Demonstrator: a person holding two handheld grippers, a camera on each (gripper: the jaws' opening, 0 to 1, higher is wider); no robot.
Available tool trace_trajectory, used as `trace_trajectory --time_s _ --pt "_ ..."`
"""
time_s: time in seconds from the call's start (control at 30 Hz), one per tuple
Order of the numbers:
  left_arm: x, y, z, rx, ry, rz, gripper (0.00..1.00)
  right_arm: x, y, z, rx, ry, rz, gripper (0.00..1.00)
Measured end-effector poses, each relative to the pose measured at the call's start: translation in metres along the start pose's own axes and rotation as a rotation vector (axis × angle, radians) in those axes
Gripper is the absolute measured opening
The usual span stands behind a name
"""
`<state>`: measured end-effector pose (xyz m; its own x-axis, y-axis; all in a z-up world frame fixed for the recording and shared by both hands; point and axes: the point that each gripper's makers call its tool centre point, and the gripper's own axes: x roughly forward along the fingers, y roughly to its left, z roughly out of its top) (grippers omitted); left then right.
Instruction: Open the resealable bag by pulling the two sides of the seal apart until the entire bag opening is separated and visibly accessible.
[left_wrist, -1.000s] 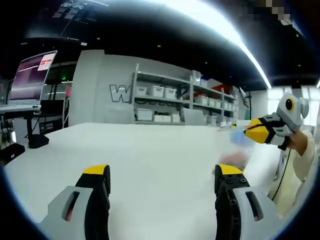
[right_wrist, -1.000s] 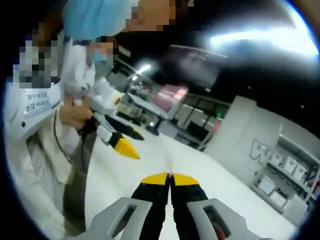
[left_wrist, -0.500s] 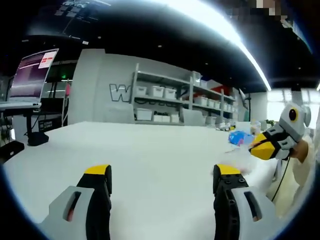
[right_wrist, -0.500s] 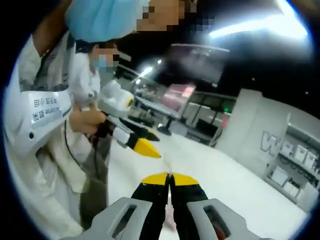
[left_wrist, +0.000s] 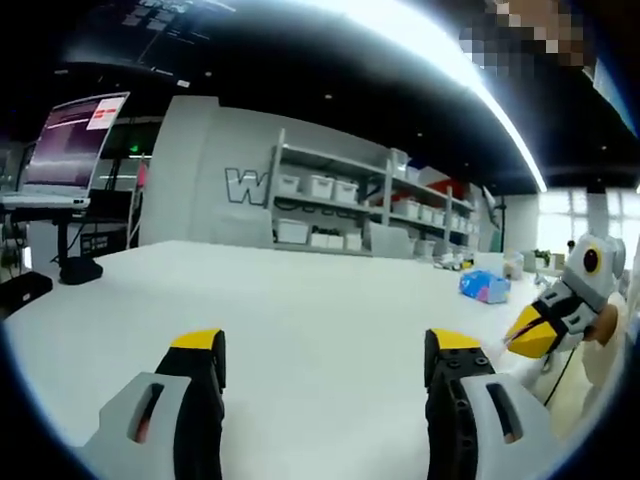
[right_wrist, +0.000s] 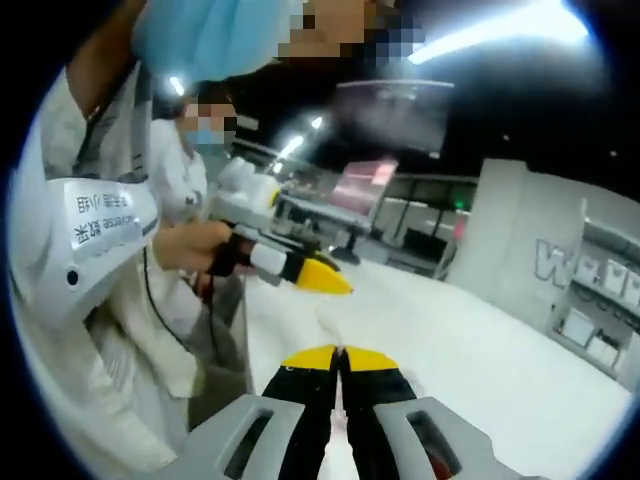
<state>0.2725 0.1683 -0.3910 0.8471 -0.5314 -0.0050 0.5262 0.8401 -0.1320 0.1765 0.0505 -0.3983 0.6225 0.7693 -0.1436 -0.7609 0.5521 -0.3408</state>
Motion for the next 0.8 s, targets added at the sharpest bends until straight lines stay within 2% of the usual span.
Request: trace_trajectory --time_s 0.17,0.33,0.67,0.8 --pt "-0.004 0.000 -0.003 0.013 0.017 -0.002 0.78 0.001 0.006 -0.004 0.015 0.005 0.008 0.00" --pt "-0.008 0.004 -0.002 -0.001 0.012 0.007 0.78 0.001 0.011 -0.007 -0.036 0.027 -0.001 0.00" --pt "-0.006 0.001 -0.001 -0.001 0.015 -0.003 0.77 -0.003 0.018 -0.012 -0.072 0.054 -0.008 0.00" --pt "-0.004 0.000 0.002 0.003 0.009 -0.009 0.77 -0.005 0.018 -0.012 -0.044 0.057 -0.021 0.06"
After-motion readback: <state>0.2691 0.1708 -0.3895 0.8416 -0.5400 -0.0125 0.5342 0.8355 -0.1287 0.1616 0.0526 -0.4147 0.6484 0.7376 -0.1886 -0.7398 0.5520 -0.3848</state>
